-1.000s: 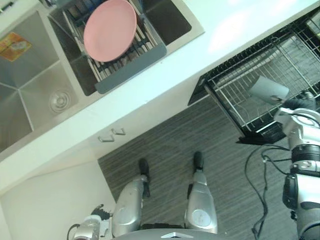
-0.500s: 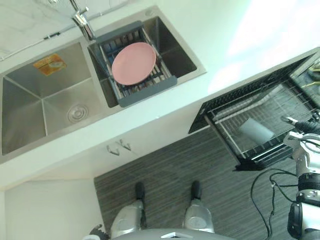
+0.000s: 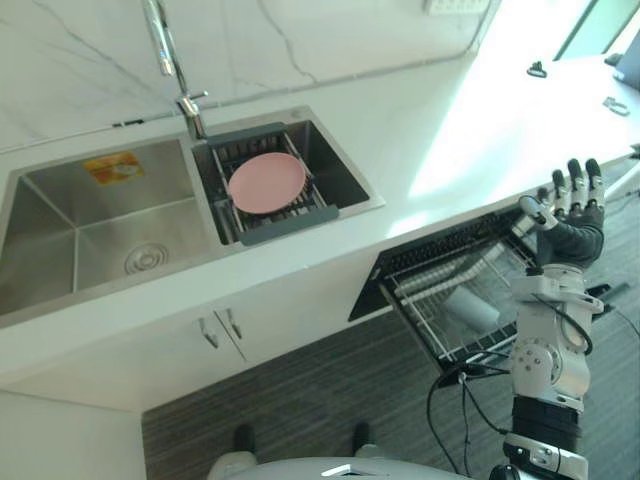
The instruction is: Walk over to the sink, pick up the cup, carry it to the dishwasher, place the cup inside the dishwasher, then close the dishwasher door
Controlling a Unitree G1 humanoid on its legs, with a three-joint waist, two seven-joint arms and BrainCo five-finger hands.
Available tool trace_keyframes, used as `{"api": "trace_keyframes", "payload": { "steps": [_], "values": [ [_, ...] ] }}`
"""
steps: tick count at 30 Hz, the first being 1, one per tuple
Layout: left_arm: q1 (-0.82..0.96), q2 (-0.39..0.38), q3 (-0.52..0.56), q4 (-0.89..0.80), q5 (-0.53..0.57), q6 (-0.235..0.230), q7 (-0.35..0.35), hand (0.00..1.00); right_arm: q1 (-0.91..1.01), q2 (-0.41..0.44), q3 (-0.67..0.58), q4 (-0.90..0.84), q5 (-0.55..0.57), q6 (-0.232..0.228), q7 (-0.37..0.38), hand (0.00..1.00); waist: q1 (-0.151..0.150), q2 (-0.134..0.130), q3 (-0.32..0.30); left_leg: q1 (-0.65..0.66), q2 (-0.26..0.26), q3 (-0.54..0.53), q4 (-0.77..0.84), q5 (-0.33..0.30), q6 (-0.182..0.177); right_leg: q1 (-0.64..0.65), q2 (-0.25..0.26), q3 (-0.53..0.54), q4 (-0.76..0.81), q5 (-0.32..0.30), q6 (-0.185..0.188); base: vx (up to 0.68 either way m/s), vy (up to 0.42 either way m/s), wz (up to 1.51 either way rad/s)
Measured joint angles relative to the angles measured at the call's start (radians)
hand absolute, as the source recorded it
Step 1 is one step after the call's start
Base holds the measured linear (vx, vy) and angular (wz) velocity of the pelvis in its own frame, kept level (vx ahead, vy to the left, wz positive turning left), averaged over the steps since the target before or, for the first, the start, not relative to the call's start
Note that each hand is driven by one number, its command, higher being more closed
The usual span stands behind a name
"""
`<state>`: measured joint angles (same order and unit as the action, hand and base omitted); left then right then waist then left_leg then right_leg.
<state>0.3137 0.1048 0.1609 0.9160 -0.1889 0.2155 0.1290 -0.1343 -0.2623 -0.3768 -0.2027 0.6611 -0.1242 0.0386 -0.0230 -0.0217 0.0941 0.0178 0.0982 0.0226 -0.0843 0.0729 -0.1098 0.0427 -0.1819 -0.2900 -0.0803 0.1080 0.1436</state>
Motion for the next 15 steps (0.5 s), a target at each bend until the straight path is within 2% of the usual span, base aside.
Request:
{"api": "trace_keyframes", "payload": {
  "steps": [1,3,6,10,12,13,15],
  "values": [
    [0.001,-0.004,0.006,0.000,-0.025,-0.002,0.006,0.00,0.000,0.008,0.052,-0.018,0.018,0.000,0.025,0.00,0.016,0.000,-0.002,0.003,0.000,-0.013,0.000,0.002,0.000,0.014,0.000,-0.012,0.000,0.000,0.000,-0.02,-0.012,0.16],
    [0.004,-0.010,0.018,0.000,-0.034,-0.009,0.015,0.00,0.003,0.025,0.093,-0.016,0.018,0.001,0.040,0.00,0.024,-0.002,-0.004,-0.001,-0.001,-0.041,0.000,0.005,0.001,0.035,0.000,-0.043,0.000,-0.005,0.001,-0.06,-0.026,0.44],
    [0.012,-0.017,0.033,-0.002,-0.055,-0.042,0.018,0.00,0.006,0.037,0.151,-0.016,-0.044,0.002,0.033,0.00,0.051,-0.008,-0.015,-0.025,-0.005,-0.087,0.000,0.011,0.008,0.059,0.000,-0.111,0.000,-0.017,0.003,-0.06,-0.024,0.69],
    [0.015,-0.018,0.033,0.004,-0.059,-0.069,0.016,0.00,0.004,0.030,0.168,0.001,-0.136,0.020,-0.102,0.00,0.059,-0.012,-0.020,-0.054,0.000,-0.031,0.000,0.042,0.041,0.110,-0.023,-0.243,0.017,-0.045,0.017,-0.03,0.008,1.00],
    [0.015,-0.020,0.034,0.017,-0.058,-0.075,0.012,0.00,0.003,0.015,0.168,0.048,-0.161,0.024,-0.153,0.00,0.076,-0.017,-0.022,-0.054,-0.008,-0.034,0.000,0.063,0.039,0.122,-0.039,-0.269,0.036,-0.054,0.028,0.01,0.032,0.52],
    [0.004,-0.006,0.035,0.016,-0.024,-0.110,-0.002,0.00,0.028,0.029,0.209,0.181,-0.040,0.091,-0.103,0.00,0.063,-0.030,0.000,-0.019,-0.036,0.048,-0.001,0.044,0.022,0.139,-0.074,-0.247,0.029,-0.073,0.049,0.00,0.017,0.17],
    [0.004,-0.006,0.035,0.016,-0.024,-0.110,-0.002,0.00,0.028,0.029,0.209,0.181,-0.040,0.091,-0.103,0.00,0.063,-0.030,0.000,-0.019,-0.036,0.048,-0.001,0.044,0.022,0.139,-0.074,-0.247,0.029,-0.071,0.053,0.00,0.000,0.00]
  ]
}}
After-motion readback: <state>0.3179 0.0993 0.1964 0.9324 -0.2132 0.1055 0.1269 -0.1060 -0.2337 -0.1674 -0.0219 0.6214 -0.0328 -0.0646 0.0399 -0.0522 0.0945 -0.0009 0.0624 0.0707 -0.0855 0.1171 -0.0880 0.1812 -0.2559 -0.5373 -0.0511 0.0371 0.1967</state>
